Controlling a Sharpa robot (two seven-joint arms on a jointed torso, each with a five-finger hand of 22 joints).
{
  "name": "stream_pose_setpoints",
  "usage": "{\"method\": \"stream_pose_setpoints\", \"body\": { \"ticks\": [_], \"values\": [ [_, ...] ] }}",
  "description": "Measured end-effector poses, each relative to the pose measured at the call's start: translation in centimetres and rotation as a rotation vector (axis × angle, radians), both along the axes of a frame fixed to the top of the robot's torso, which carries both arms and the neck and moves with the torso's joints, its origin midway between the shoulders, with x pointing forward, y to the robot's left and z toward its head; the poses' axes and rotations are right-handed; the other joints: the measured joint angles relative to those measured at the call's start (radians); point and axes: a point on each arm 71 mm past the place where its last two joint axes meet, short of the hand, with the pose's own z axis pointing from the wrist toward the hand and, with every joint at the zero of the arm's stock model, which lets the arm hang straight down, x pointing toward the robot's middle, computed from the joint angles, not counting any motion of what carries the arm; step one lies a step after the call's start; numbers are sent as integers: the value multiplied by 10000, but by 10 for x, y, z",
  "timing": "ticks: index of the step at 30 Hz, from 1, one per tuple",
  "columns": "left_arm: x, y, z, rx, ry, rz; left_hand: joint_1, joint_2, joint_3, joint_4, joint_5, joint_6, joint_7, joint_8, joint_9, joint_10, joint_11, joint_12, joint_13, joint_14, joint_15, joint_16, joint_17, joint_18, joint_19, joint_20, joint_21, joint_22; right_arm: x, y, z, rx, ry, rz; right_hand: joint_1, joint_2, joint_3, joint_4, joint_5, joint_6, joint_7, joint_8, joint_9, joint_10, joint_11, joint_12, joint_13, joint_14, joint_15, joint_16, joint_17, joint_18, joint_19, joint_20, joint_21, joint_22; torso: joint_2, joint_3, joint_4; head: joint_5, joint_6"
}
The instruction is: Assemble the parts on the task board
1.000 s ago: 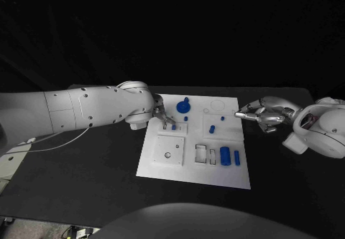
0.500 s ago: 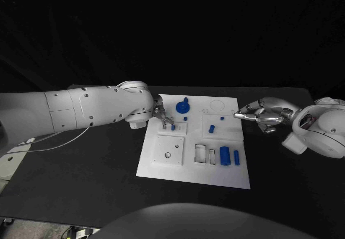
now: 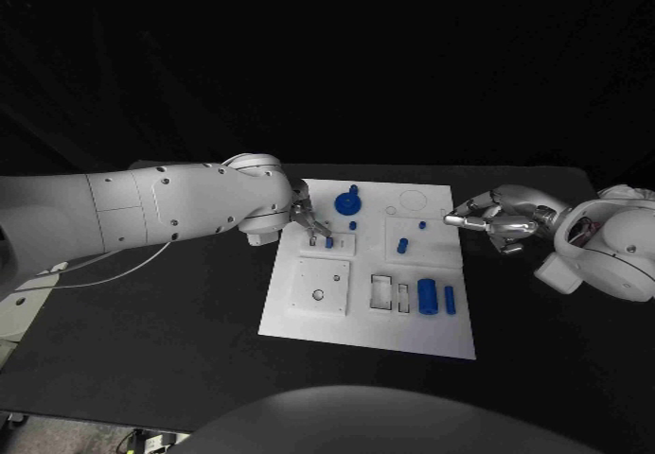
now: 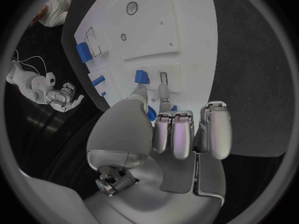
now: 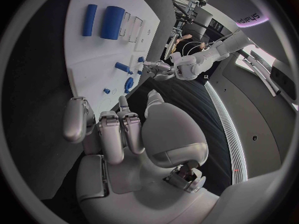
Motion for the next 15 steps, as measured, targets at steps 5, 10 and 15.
{"method": "stream_pose_setpoints", "body": {
  "ticks": [5,10,15],
  "values": [
    [-1,1,0,-73,-102,97,50,56,0,0,114,-136,67,0,-1,0,0,0,0,0,0,0,0,-1,0,0,0,0,0,0,0,-2,10,-6,0,0,0,0,0,0,0,0,0,0,0,0,0,0,0,0,-1,1,0,0,0,-1,-1,1,1,-2,0],
    [-3,5,3,-314,-407,312,-2,212,-70,70,632,-137,68,13,30,0,0,0,0,0,0,0,0,0,0,0,0,0,0,0,-1,-4,16,-12,0,0,0,0,0,0,0,0,1,0,0,0,0,0,0,0,-1,0,-37,-37,0,-1,-1,0,2,-19,0],
    [-5,8,6,-825,-945,434,-151,362,-225,86,1316,-136,68,166,79,0,0,0,0,0,0,0,-1,0,0,0,0,0,0,-1,-1,-1,25,-28,2,2,0,0,0,0,0,0,-11,0,0,0,0,0,0,0,-2,0,-37,-37,0,-1,-2,-2,2,-35,0]
  ]
}}
